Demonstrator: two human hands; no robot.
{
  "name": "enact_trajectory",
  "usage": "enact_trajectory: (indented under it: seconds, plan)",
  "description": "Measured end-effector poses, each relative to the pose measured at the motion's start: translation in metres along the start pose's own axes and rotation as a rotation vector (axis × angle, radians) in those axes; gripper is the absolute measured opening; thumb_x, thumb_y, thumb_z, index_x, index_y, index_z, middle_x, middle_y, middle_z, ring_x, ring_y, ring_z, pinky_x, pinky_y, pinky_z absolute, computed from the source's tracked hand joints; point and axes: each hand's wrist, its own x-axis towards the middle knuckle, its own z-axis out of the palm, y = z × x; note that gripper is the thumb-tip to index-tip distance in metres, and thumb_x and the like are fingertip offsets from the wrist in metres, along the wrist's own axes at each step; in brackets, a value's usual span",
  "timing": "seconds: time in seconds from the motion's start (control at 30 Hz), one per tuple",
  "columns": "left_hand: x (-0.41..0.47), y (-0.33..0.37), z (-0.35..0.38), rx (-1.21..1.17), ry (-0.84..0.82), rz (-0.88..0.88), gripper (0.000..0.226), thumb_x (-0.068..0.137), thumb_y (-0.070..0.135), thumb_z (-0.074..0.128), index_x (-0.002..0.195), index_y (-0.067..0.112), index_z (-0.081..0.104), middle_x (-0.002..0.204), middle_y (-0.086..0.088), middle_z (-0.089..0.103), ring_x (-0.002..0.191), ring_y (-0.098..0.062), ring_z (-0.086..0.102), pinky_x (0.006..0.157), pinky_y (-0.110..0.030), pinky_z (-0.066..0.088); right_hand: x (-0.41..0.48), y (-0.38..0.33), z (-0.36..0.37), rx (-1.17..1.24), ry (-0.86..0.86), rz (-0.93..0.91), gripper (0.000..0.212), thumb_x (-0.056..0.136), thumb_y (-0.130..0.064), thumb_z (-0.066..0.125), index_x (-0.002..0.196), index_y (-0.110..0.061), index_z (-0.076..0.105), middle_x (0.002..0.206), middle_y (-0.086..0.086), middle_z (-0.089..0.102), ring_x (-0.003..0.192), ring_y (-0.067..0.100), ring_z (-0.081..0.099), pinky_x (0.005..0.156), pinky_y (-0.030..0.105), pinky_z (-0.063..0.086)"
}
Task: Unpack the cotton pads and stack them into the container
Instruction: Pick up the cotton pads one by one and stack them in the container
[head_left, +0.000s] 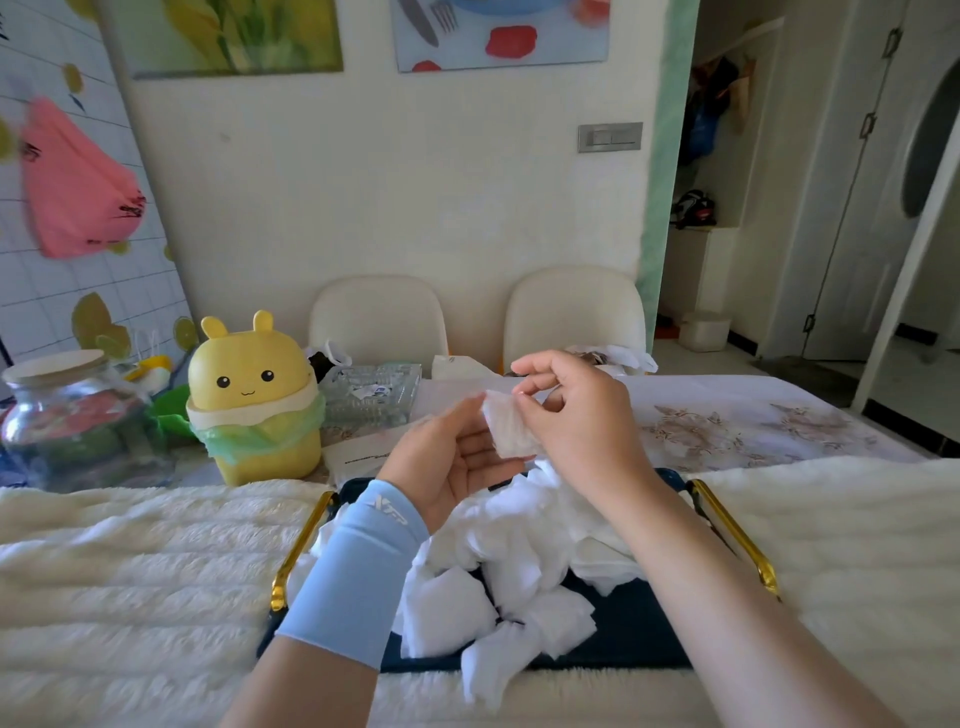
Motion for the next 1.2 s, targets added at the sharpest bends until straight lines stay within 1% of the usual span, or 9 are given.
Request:
enact_trajectory:
  seconds: [0.2, 0.3, 0.43, 0.53, 0.67, 0.83, 0.97, 1.1, 1.2]
  plan:
    - [0.001, 0.003, -0.013, 0.186, 0.119, 0.044, 0.017, 0.088, 0.005, 0.069, 0.102, -0.006, 0.071, 0.096, -0.019, 0.075, 0.08, -0.023, 0.074, 0.068, -0.025, 0.061, -0.001, -0.004, -0.005, -0.103, -0.081, -0.03, 0.018, 0.091, -0.019, 0.066, 0.103, -0.033, 0.068, 0.093, -0.018, 0.066, 0.06, 0.002, 0.051, 0.064, 0.019, 0.042]
    - [0.004, 0.008, -0.032, 0.218, 0.236, 0.071, 0.013, 0.087, 0.004, 0.071, 0.098, -0.003, 0.072, 0.099, -0.022, 0.074, 0.088, -0.031, 0.074, 0.077, -0.033, 0.062, 0.0, -0.008, -0.019, -0.457, -0.453, -0.046, 0.028, 0.088, -0.019, 0.06, 0.098, -0.043, 0.068, 0.09, -0.021, 0.054, 0.079, -0.004, 0.051, 0.069, 0.019, 0.04]
    - [0.004, 0.011, -0.046, 0.208, 0.297, 0.092, 0.014, 0.088, 0.005, 0.071, 0.1, -0.002, 0.072, 0.096, -0.019, 0.076, 0.088, -0.035, 0.074, 0.089, -0.04, 0.058, -0.008, -0.012, -0.018, -0.734, -0.894, 0.098, 0.059, 0.082, -0.015, 0.057, 0.126, -0.053, 0.059, 0.129, -0.011, 0.054, 0.128, 0.021, 0.035, 0.093, 0.032, 0.045]
    - [0.004, 0.01, -0.045, 0.232, 0.322, 0.11, 0.011, 0.088, 0.005, 0.071, 0.098, 0.0, 0.072, 0.095, -0.019, 0.075, 0.085, -0.034, 0.075, 0.085, -0.039, 0.06, -0.011, -0.01, -0.013, -0.725, -0.883, 0.131, 0.049, 0.09, -0.016, 0.061, 0.128, -0.048, 0.062, 0.125, -0.018, 0.059, 0.133, 0.026, 0.027, 0.097, 0.033, 0.04]
    - [0.003, 0.009, -0.041, 0.284, 0.347, 0.135, 0.005, 0.09, 0.006, 0.069, 0.091, 0.002, 0.072, 0.095, -0.019, 0.075, 0.083, -0.034, 0.075, 0.08, -0.038, 0.062, -0.003, -0.003, -0.019, -0.598, -0.799, 0.084, 0.023, 0.097, -0.038, 0.06, 0.117, -0.037, 0.072, 0.121, -0.016, 0.068, 0.124, 0.019, 0.05, 0.105, 0.033, 0.037]
    - [0.005, 0.009, -0.035, 0.278, 0.383, 0.139, 0.007, 0.092, 0.012, 0.068, 0.087, 0.009, 0.071, 0.097, -0.018, 0.073, 0.085, -0.034, 0.074, 0.077, -0.04, 0.062, 0.005, -0.009, -0.037, -0.161, -0.492, 0.046, 0.029, 0.1, -0.021, 0.06, 0.072, -0.012, 0.06, 0.063, -0.009, 0.05, 0.058, 0.003, 0.045, 0.063, 0.024, 0.038]
    - [0.004, 0.003, -0.022, 0.254, 0.267, 0.089, 0.019, 0.091, 0.014, 0.07, 0.104, 0.001, 0.072, 0.099, -0.02, 0.074, 0.085, -0.028, 0.074, 0.073, -0.035, 0.062, 0.005, -0.021, -0.044, 0.03, -0.541, 0.138, 0.022, 0.103, -0.014, 0.051, 0.099, -0.018, 0.072, 0.068, -0.016, 0.068, 0.061, -0.007, 0.059, 0.056, 0.007, 0.041]
    - [0.001, -0.002, -0.009, 0.262, 0.151, 0.053, 0.019, 0.092, 0.013, 0.067, 0.105, 0.001, 0.073, 0.097, -0.02, 0.075, 0.089, -0.031, 0.075, 0.074, -0.031, 0.062, 0.004, -0.01, -0.034, -0.058, -0.493, 0.111, 0.014, 0.098, -0.018, 0.063, 0.097, -0.025, 0.076, 0.088, -0.005, 0.076, 0.079, 0.014, 0.069, 0.079, 0.029, 0.052]
    - [0.001, -0.004, -0.008, 0.272, 0.113, 0.032, 0.019, 0.094, 0.013, 0.063, 0.104, 0.002, 0.073, 0.099, -0.02, 0.075, 0.092, -0.032, 0.074, 0.079, -0.033, 0.061, 0.004, -0.004, -0.029, -0.012, -0.44, 0.162, 0.008, 0.092, -0.019, 0.072, 0.095, -0.025, 0.076, 0.089, 0.004, 0.076, 0.074, 0.013, 0.065, 0.08, 0.032, 0.052]
